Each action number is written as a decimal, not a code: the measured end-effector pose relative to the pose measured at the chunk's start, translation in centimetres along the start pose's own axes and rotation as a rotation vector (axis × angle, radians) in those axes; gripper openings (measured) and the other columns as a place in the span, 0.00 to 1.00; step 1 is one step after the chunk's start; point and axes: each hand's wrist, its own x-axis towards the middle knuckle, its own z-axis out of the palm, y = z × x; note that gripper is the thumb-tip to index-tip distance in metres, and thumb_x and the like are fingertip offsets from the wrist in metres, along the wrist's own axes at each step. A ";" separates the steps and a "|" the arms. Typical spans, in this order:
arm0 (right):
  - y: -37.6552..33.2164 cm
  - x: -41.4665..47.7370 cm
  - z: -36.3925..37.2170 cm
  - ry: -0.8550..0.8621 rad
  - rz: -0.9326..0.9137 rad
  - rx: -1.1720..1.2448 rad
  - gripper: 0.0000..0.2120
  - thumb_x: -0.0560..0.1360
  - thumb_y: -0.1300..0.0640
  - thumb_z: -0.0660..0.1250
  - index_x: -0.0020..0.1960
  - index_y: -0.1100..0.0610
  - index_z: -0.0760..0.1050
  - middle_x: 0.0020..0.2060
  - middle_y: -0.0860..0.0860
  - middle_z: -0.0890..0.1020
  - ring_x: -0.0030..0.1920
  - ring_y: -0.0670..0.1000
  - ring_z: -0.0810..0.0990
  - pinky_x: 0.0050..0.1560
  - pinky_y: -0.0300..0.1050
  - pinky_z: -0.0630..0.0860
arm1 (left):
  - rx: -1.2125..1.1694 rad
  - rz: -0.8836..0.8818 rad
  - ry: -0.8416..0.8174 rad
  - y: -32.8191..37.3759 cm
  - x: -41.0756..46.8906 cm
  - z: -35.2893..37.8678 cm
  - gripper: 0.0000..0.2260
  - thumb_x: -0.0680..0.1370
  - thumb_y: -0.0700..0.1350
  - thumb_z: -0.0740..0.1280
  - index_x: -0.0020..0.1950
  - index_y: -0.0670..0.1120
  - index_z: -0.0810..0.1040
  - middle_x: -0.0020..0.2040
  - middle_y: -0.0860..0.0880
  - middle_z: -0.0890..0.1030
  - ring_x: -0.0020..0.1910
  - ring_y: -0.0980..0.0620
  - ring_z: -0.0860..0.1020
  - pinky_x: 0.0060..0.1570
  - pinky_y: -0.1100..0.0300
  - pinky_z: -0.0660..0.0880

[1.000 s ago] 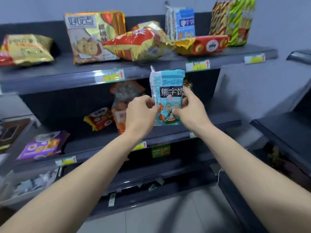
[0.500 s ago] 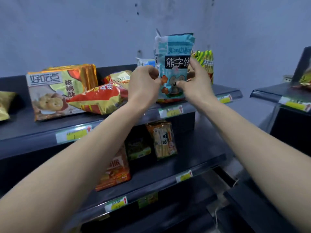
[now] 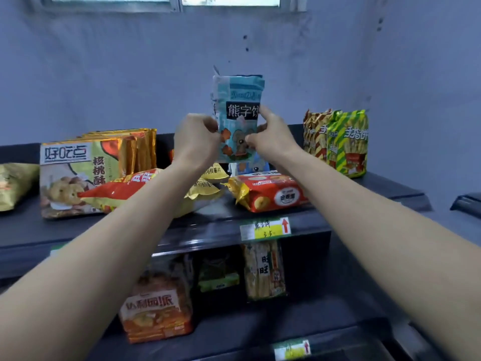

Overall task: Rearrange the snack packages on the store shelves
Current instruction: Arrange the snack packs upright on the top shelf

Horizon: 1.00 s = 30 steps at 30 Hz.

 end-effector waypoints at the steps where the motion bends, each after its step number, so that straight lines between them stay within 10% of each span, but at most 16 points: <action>1: 0.6 0.6 0.0 -0.028 0.020 0.002 0.24 0.74 0.71 0.62 0.66 0.51 0.69 0.55 0.54 0.79 0.55 0.53 0.79 0.51 0.46 0.79 | 0.033 -0.020 -0.002 -0.1 0.2 0.5 0.06 0.75 0.38 0.66 0.49 0.41 0.83 0.49 0.44 0.83 0.48 0.47 0.80 0.48 0.54 0.78; 7: 2.9 2.5 1.1 -0.174 0.096 0.006 0.18 0.72 0.70 0.64 0.55 0.51 0.70 0.50 0.55 0.80 0.52 0.57 0.80 0.54 0.54 0.79 | 0.137 -0.116 0.040 -1.4 0.5 2.1 0.07 0.74 0.36 0.66 0.49 0.40 0.82 0.49 0.43 0.83 0.46 0.47 0.81 0.47 0.51 0.80; 13: 3.8 2.5 1.4 -0.261 0.080 -0.086 0.25 0.71 0.67 0.67 0.65 0.54 0.67 0.57 0.54 0.78 0.57 0.55 0.78 0.59 0.54 0.77 | 0.161 -0.147 -0.007 -2.6 0.3 2.9 0.07 0.74 0.36 0.68 0.50 0.40 0.82 0.51 0.44 0.83 0.49 0.46 0.81 0.47 0.54 0.80; 21: 4.3 1.3 -1.6 -0.164 0.103 -0.249 0.39 0.67 0.64 0.72 0.72 0.52 0.57 0.62 0.55 0.69 0.59 0.55 0.75 0.61 0.51 0.75 | 0.016 -0.099 -0.091 -1.3 0.1 5.5 0.06 0.70 0.34 0.69 0.45 0.41 0.83 0.45 0.43 0.84 0.44 0.46 0.81 0.46 0.48 0.80; 30: 2.5 1.1 -0.8 -0.083 0.083 -0.247 0.29 0.69 0.61 0.69 0.67 0.55 0.62 0.59 0.56 0.74 0.58 0.56 0.77 0.60 0.54 0.76 | -0.139 -0.106 -0.138 -2.0 0.7 4.2 0.06 0.68 0.33 0.69 0.41 0.42 0.83 0.42 0.42 0.84 0.45 0.43 0.83 0.48 0.45 0.80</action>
